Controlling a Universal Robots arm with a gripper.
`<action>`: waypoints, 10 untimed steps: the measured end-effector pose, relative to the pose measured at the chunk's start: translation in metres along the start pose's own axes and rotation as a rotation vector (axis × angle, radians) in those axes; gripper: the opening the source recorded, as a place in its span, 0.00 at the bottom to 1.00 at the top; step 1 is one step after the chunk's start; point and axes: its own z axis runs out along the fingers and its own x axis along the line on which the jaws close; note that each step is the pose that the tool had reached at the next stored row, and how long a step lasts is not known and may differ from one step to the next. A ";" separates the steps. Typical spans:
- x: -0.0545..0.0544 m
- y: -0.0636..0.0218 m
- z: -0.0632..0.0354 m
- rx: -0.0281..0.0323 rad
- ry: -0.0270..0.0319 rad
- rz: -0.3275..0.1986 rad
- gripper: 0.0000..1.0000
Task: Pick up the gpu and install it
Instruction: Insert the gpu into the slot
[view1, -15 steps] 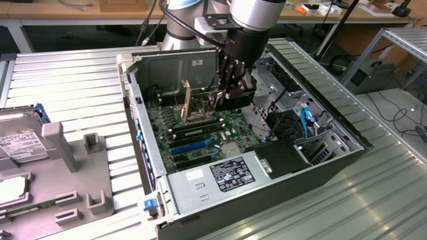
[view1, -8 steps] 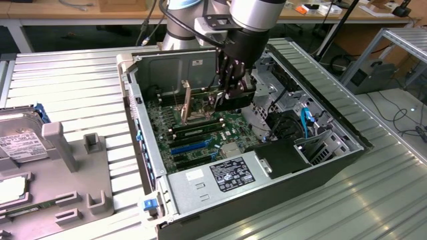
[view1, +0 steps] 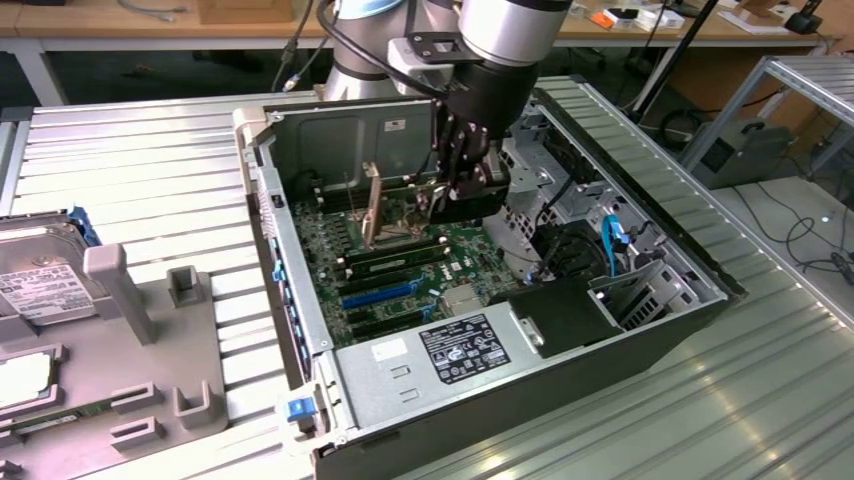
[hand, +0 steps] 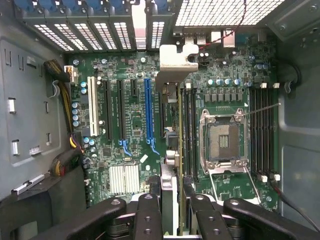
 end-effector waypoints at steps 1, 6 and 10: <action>0.000 0.0000 0.0002 0.0000 0.0000 0.000 0.27; 0.000 0.0007 0.0014 0.0000 0.0001 0.000 0.27; 0.000 0.0022 0.0025 0.0000 -0.0001 0.000 0.27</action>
